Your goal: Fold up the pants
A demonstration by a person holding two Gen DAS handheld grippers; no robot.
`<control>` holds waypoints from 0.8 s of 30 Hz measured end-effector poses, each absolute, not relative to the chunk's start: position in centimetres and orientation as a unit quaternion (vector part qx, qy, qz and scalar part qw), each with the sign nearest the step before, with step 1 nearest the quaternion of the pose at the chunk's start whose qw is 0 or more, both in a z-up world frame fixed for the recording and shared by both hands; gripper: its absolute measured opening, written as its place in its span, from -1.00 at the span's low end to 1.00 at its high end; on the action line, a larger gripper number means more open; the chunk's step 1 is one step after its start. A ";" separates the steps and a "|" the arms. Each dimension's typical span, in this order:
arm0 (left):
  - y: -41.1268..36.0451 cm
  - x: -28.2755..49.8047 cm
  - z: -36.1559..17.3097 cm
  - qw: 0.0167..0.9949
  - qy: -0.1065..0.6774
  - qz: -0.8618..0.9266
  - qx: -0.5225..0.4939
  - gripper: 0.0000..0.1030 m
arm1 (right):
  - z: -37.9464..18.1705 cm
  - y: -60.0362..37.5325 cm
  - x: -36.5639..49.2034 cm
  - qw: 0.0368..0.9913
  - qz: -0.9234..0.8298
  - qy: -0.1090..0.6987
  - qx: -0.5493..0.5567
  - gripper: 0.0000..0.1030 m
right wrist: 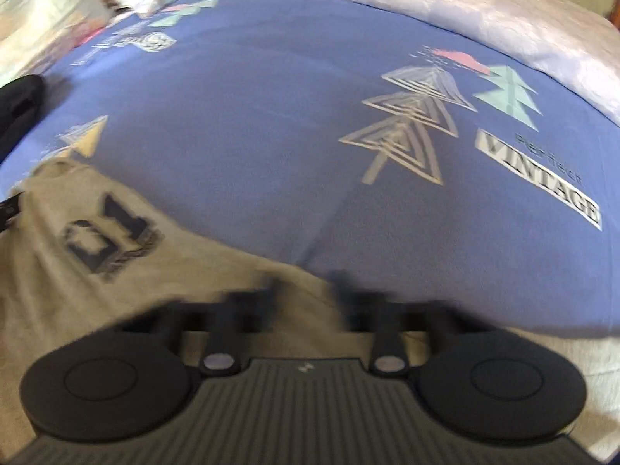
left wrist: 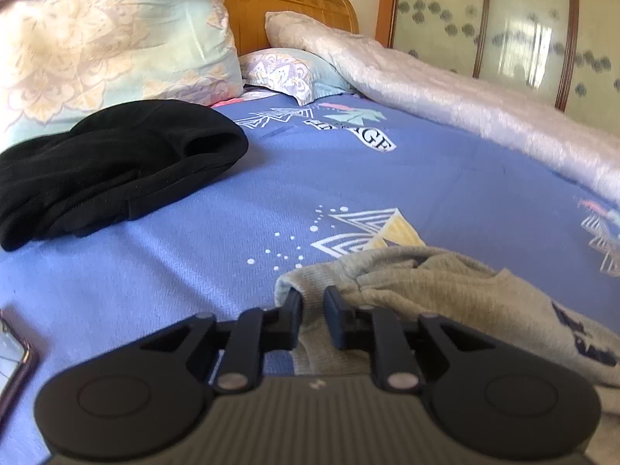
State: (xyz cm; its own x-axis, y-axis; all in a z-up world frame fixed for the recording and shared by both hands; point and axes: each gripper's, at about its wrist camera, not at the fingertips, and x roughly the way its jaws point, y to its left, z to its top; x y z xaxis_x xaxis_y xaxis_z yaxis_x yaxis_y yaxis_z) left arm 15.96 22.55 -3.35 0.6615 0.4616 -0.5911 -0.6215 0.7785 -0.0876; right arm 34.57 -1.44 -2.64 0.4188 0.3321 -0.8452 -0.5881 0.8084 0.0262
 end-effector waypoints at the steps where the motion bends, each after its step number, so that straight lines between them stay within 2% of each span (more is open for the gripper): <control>1: 22.6 15.9 -3.3 0.901 0.278 0.300 -0.144 -0.57 | -2.4 -1.0 34.3 0.831 0.271 0.461 -0.151 -0.89; 6: 22.4 15.8 -3.2 0.903 0.271 0.301 -0.142 -0.30 | -0.9 0.3 35.7 0.865 0.244 0.407 -0.167 -0.90; 10: 22.6 15.9 -3.3 0.903 0.273 0.297 -0.146 -0.24 | 0.3 1.4 38.7 0.896 0.196 0.373 -0.144 -0.90; 14: 22.6 16.2 -3.4 0.903 0.277 0.296 -0.143 -0.20 | -2.4 3.3 40.5 0.895 0.158 0.382 -0.165 -0.89; 17: 22.6 16.3 -3.5 0.902 0.280 0.296 -0.141 -0.20 | -4.0 3.8 40.3 0.888 0.145 0.397 -0.181 -0.76; 19: 22.6 16.3 -3.5 0.902 0.281 0.296 -0.143 -0.19 | -3.3 3.3 39.9 0.891 0.144 0.393 -0.173 -0.44; 24: 22.8 16.4 -3.6 0.901 0.283 0.296 -0.145 -0.17 | 2.1 -2.3 34.7 0.906 0.191 0.372 -0.061 -0.42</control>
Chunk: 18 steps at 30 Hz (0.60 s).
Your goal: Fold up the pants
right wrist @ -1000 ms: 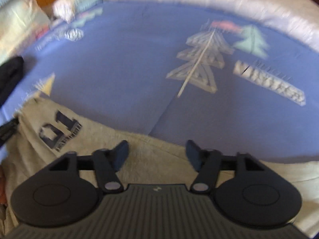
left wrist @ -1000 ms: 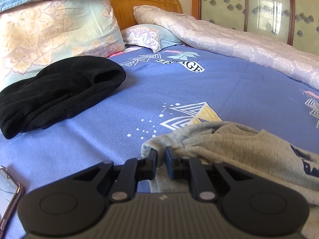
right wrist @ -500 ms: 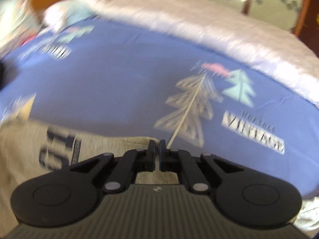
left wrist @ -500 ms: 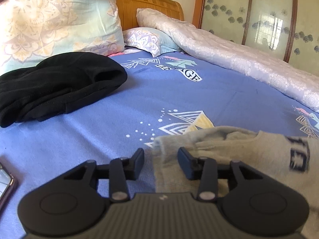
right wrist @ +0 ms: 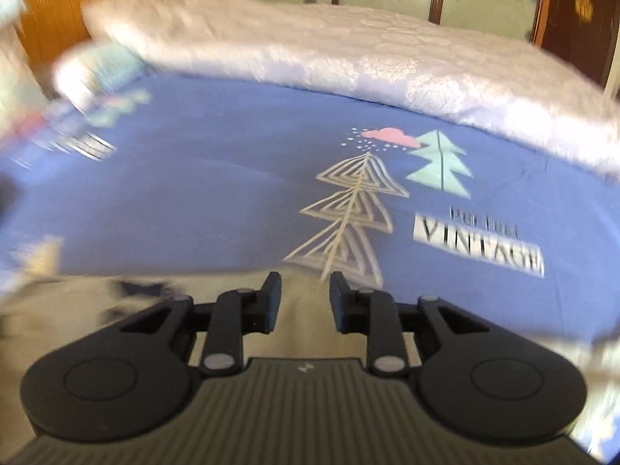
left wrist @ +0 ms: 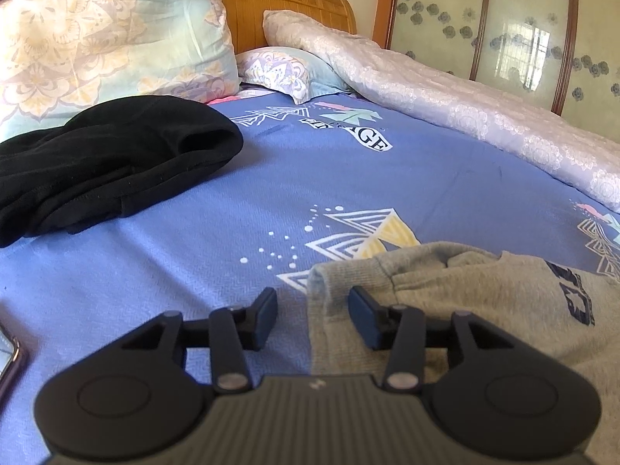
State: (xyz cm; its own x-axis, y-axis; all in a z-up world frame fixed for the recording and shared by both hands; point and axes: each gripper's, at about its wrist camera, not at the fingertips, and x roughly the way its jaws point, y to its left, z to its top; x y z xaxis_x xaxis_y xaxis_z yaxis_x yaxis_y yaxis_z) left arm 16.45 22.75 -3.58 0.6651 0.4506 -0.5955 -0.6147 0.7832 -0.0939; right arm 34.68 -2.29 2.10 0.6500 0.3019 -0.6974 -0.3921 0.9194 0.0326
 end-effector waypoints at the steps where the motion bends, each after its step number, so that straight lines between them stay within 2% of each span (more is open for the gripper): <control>1: 22.8 16.5 -3.6 0.901 0.284 0.295 -0.146 -0.17 | 2.8 -4.0 32.6 0.901 0.212 0.377 -0.032 -0.42; 4: 22.9 16.5 -3.5 0.901 0.287 0.290 -0.149 -0.12 | 2.6 -7.0 27.3 0.877 0.253 0.409 0.010 -0.38; 8: 23.1 16.9 -3.2 0.899 0.305 0.278 -0.146 -0.01 | -0.8 -7.6 23.6 0.862 0.214 0.459 0.030 -0.33; 10: 23.1 16.7 -2.5 0.895 0.326 0.270 -0.140 -0.02 | -2.2 -7.7 23.1 0.844 0.222 0.481 0.084 -0.87; 12: 23.6 14.8 -1.2 0.893 0.323 0.256 -0.179 -0.07 | -2.4 -7.4 21.4 0.832 0.228 0.488 0.133 -0.88; 14: 24.0 12.0 0.2 0.897 0.301 0.235 -0.223 -0.05 | -1.6 -6.6 18.9 0.827 0.260 0.479 0.134 -0.88; 18: 24.0 6.6 2.1 0.900 0.278 0.211 -0.260 -0.03 | -0.9 -4.1 15.6 0.856 0.262 0.444 0.026 -0.82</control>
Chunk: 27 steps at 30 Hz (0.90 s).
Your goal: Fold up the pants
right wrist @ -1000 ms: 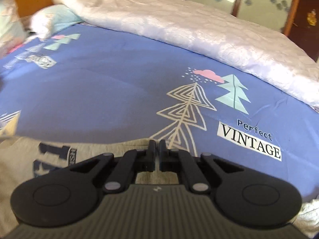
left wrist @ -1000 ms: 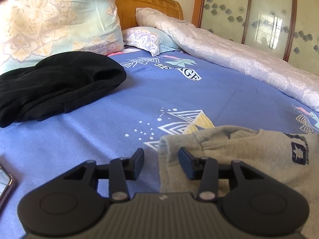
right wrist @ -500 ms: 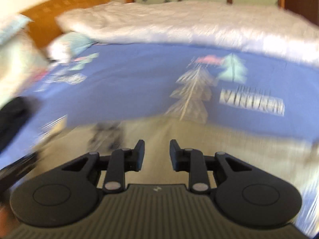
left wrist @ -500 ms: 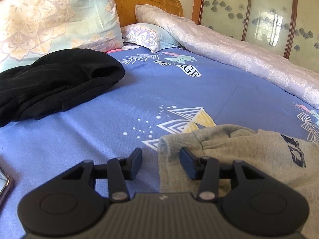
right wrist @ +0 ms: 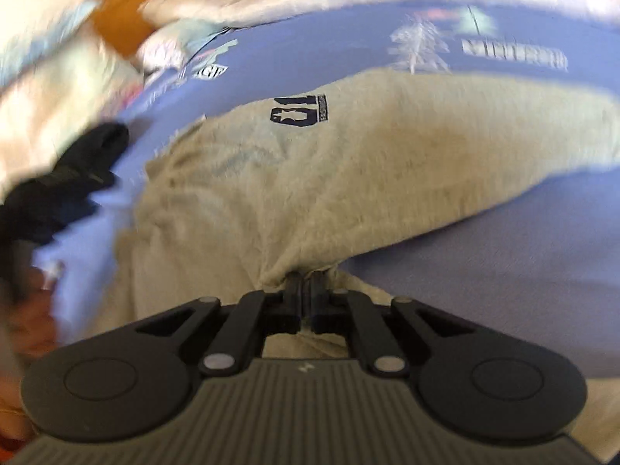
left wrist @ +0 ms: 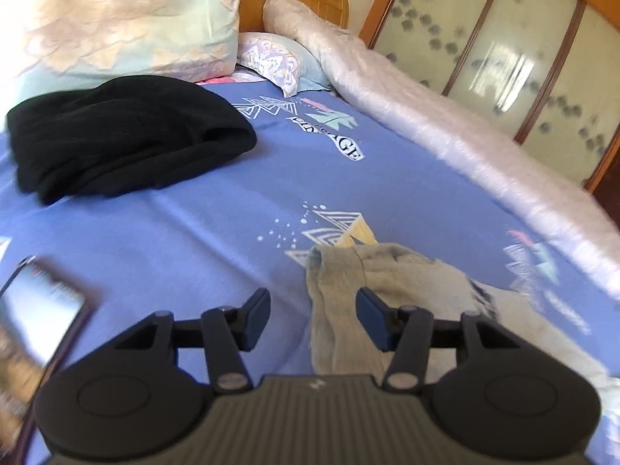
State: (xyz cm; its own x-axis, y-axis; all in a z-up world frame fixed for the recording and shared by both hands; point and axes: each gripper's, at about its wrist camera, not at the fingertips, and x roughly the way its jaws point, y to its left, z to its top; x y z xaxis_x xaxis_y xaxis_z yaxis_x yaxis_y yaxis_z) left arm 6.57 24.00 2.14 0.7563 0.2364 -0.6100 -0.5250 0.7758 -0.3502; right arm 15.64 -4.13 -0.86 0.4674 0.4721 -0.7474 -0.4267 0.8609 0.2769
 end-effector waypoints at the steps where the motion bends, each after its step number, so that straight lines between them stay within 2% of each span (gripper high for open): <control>1: 24.0 5.1 2.4 0.900 0.277 0.206 -0.265 -0.03 | -0.8 -4.0 15.7 0.859 0.256 0.443 0.021 -0.80; 4: 23.9 0.8 3.0 0.904 0.277 0.194 -0.261 0.01 | 0.1 -5.8 16.3 0.870 0.229 0.433 0.055 -0.69; 7: 23.9 -2.8 3.1 0.902 0.299 0.183 -0.252 0.12 | 1.2 -9.0 15.0 0.879 0.215 0.416 0.089 -0.67; 9: 23.8 -3.5 3.2 0.895 0.322 0.171 -0.256 0.35 | 1.1 -11.2 13.2 0.882 0.210 0.410 0.101 -0.67; 10: 23.7 -3.3 3.3 0.894 0.334 0.153 -0.258 0.38 | 0.9 -12.4 12.1 0.882 0.206 0.409 0.106 -0.67; 18: 22.5 -3.6 3.5 0.871 0.383 0.118 -0.285 0.40 | 0.4 -23.7 4.0 0.901 0.116 0.397 0.133 -0.67; 24: 20.4 -6.0 1.7 0.839 0.427 0.097 -0.323 0.40 | 0.6 -34.3 -0.2 0.901 0.000 0.366 0.233 -0.67; 27: 19.5 -6.2 0.6 0.823 0.440 0.082 -0.349 0.48 | 0.0 -38.6 -1.7 0.892 -0.052 0.353 0.278 -0.67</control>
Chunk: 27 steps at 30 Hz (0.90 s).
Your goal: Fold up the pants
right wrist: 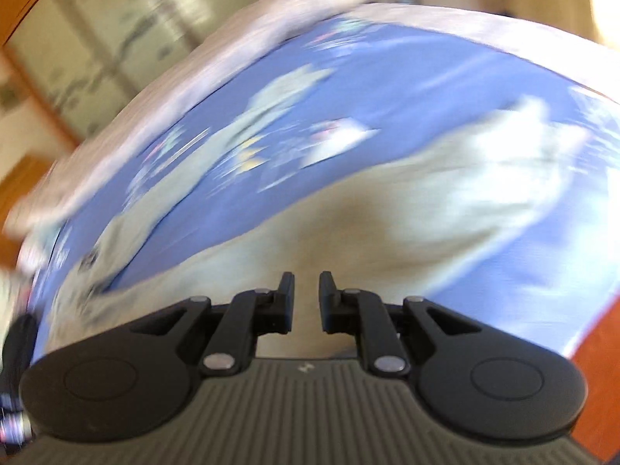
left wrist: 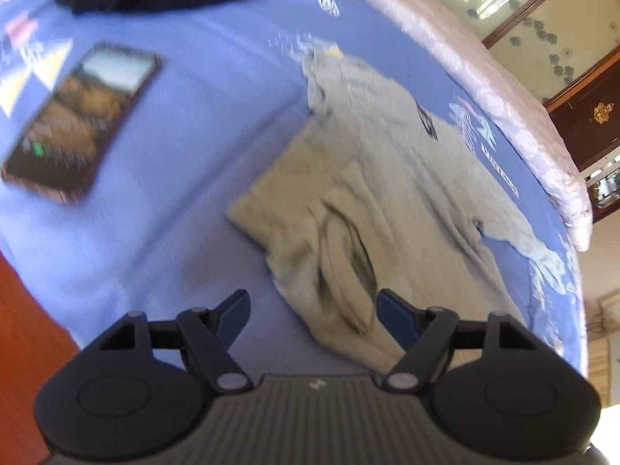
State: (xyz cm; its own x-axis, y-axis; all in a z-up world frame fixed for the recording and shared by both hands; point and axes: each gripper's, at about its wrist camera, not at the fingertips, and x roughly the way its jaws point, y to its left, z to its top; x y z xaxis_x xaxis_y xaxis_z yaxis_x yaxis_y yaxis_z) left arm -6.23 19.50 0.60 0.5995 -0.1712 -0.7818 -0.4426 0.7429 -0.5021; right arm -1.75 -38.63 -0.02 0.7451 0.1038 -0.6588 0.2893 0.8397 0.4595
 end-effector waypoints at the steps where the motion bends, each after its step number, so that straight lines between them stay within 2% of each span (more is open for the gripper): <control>1: 19.3 -6.0 0.1 0.816 0.445 0.081 -0.360 0.49 | -0.2 -40.0 -2.2 0.888 -0.070 0.347 0.295 -0.67; 2: 19.2 -5.7 -0.3 0.808 0.447 0.076 -0.377 0.53 | -0.4 -41.1 -2.6 0.884 -0.082 0.341 0.309 -0.67; 3: 19.2 -5.5 -0.5 0.805 0.444 0.074 -0.387 0.71 | -0.7 -42.1 -3.0 0.881 -0.093 0.334 0.321 -0.67; 4: 19.1 -5.2 -0.6 0.805 0.439 0.072 -0.394 0.77 | -0.9 -42.9 -3.3 0.878 -0.105 0.329 0.331 -0.67; 7: 19.0 -3.8 -1.1 0.794 0.434 0.074 -0.419 0.77 | -1.9 -44.6 -3.8 0.870 -0.133 0.319 0.352 -0.67; 8: 19.1 -3.5 -1.1 0.793 0.431 0.079 -0.423 0.57 | -2.2 -44.8 -3.9 0.866 -0.138 0.317 0.362 -0.66; 9: 19.1 -3.2 -1.3 0.793 0.430 0.086 -0.422 0.00 | -2.6 -45.3 -3.9 0.861 -0.142 0.315 0.372 -0.64; 10: 19.2 -2.9 -1.5 0.789 0.439 0.101 -0.417 -0.30 | -3.0 -45.7 -4.0 0.857 -0.148 0.314 0.380 -0.56; 11: 19.4 -2.9 -1.6 0.786 0.445 0.112 -0.415 -0.84 | -3.3 -45.8 -3.9 0.855 -0.155 0.313 0.383 -0.54; 14: 21.0 -3.7 -1.6 0.768 0.442 0.116 -0.448 -0.85 | -3.9 -46.2 -3.4 0.850 -0.157 0.304 0.400 -0.54; 19: 24.1 -6.6 1.5 0.779 0.418 0.132 -0.448 -0.85 | -3.0 -46.5 -2.3 0.854 -0.162 0.294 0.398 -0.56; 21: 25.4 -7.8 2.4 0.787 0.406 0.157 -0.436 -0.86 | -3.2 -46.2 -2.0 0.856 -0.166 0.304 0.385 -0.70; 22: 26.1 -8.2 2.5 0.788 0.403 0.165 -0.435 -0.86 | -3.5 -46.0 -2.1 0.856 -0.164 0.308 0.382 -0.88; 24: 27.1 -8.4 1.9 0.776 0.414 0.165 -0.446 -0.83 | -3.6 -45.1 -2.2 0.861 -0.165 0.311 0.366 -0.89; 26: 26.8 -7.8 0.9 0.772 0.436 0.168 -0.432 -0.70 | -3.7 -44.1 -2.4 0.868 -0.182 0.317 0.335 -0.90; 27: 26.2 -7.3 0.4 0.771 0.451 0.181 -0.411 -0.50 | -3.9 -44.0 -2.5 0.868 -0.190 0.321 0.327 -0.91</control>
